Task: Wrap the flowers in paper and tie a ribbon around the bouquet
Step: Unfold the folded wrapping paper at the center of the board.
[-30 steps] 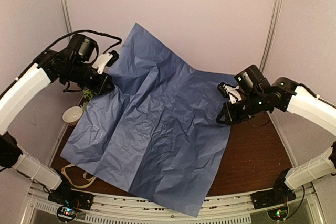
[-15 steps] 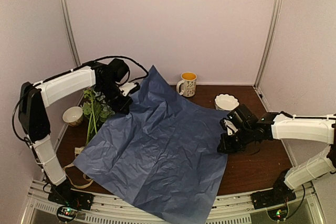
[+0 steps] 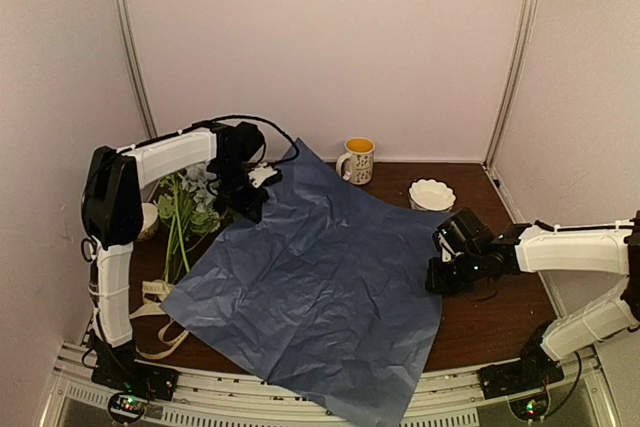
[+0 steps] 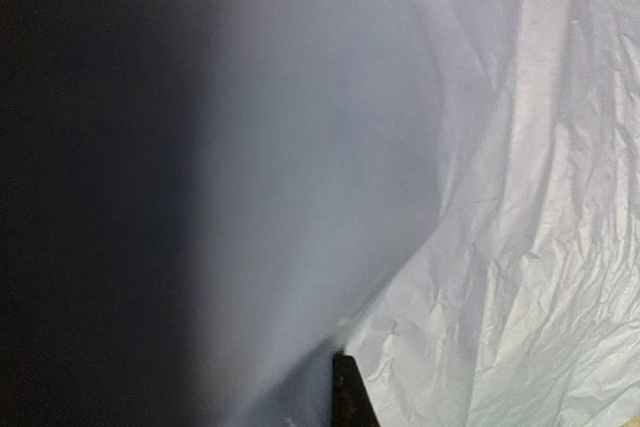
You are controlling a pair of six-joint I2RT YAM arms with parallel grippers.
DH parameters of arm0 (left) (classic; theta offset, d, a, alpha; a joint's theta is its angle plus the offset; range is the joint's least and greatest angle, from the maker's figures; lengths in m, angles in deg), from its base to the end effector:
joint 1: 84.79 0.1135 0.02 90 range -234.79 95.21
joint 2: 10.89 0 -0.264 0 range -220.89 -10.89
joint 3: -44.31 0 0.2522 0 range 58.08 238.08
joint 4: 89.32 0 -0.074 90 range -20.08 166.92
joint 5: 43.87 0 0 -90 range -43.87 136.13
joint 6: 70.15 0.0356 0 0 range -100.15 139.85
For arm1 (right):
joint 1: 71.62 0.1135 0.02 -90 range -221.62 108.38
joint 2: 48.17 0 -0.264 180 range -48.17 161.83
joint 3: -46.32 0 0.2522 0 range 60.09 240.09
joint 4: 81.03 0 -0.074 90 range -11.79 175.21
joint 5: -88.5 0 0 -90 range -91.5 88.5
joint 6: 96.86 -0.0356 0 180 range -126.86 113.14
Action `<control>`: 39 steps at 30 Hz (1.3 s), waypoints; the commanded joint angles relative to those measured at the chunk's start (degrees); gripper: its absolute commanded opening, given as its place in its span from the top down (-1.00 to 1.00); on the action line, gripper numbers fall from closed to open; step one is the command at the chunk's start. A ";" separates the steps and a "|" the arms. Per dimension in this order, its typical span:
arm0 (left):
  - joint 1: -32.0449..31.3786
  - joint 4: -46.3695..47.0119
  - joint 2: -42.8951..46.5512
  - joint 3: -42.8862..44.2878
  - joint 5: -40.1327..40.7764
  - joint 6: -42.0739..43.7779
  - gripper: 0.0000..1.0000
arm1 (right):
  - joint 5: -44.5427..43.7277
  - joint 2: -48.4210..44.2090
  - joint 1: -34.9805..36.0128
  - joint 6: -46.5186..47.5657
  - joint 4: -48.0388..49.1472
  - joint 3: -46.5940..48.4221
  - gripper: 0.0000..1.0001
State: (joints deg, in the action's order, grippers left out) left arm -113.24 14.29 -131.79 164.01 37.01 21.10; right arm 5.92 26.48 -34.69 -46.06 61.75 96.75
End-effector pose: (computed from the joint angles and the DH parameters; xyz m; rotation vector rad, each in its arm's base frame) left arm 0.3764 -0.2104 0.2281 0.7817 2.8481 -0.3044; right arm 0.1830 0.1433 0.1686 0.0092 2.7708 0.5762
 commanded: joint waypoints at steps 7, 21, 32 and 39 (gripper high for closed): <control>2.31 -2.67 -5.66 10.49 0.75 1.61 0.40 | -7.10 -1.42 -1.59 -2.13 -0.62 -0.95 0.96; 3.63 4.99 6.53 6.60 7.41 0.54 -0.41 | -10.82 -9.67 -1.65 -5.10 -3.97 -2.80 0.28; 13.89 20.79 29.40 -25.46 17.44 -19.89 -0.25 | -15.97 -13.22 -0.77 -2.02 -7.76 2.13 0.28; 13.97 26.73 37.08 -41.46 18.20 -26.73 -0.01 | -15.34 -10.86 0.76 -1.98 -5.66 2.15 0.30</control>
State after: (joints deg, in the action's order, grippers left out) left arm -99.01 34.63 -97.37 126.94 53.56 -0.14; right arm -7.85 14.28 -34.72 -48.59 55.28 97.84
